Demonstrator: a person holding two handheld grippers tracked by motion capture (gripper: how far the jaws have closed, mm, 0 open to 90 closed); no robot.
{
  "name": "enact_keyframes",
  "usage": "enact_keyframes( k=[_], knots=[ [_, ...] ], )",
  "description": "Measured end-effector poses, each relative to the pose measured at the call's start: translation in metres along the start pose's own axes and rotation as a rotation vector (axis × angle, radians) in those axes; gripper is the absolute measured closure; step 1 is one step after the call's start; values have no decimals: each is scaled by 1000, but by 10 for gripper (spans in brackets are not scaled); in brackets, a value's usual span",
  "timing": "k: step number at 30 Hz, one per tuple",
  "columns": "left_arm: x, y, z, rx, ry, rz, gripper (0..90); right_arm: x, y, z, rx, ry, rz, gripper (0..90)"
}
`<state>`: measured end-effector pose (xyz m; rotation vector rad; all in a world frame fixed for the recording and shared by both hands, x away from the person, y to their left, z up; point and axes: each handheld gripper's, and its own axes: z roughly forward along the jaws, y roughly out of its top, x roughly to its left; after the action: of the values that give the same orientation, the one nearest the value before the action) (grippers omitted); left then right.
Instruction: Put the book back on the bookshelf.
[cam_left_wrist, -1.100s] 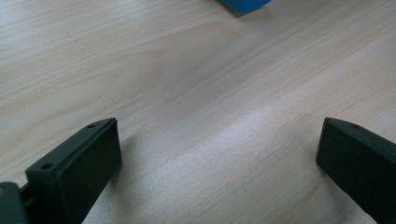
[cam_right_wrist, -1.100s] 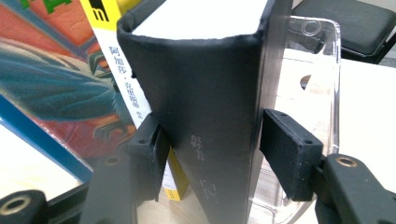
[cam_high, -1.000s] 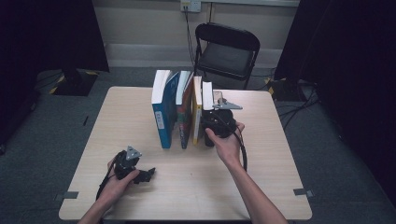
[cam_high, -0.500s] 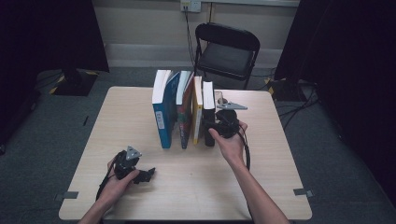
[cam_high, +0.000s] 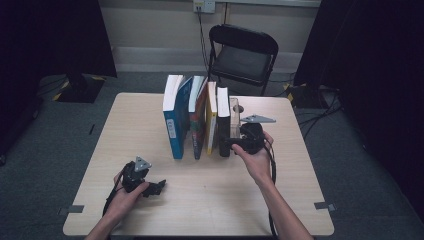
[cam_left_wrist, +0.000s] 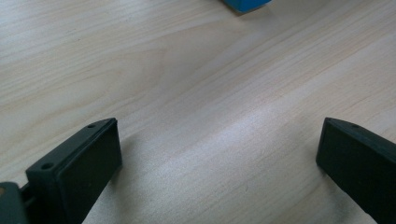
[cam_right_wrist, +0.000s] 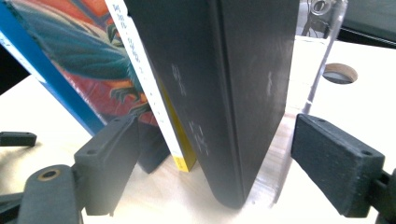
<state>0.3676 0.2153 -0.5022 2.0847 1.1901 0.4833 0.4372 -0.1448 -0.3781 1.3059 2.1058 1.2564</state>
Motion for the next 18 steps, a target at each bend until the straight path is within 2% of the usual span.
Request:
enact_keyframes(
  k=[3, 7, 9, 18],
  knots=[
    [0, 0, 0, 1, 1, -1, 0, -5, -8, -6, -2, 12, 15, 139],
    [0, 0, 0, 1, 1, -1, 0, -10, -19, -15, 3, -2, 30, 141],
    [0, 0, 0, 0, 1, -1, 0, -13, -24, -21, 1, 5, 36, 139],
    [1, 0, -1, 3, 4, 1, 0, -32, -64, -48, 34, -38, 52, 144]
  ],
)
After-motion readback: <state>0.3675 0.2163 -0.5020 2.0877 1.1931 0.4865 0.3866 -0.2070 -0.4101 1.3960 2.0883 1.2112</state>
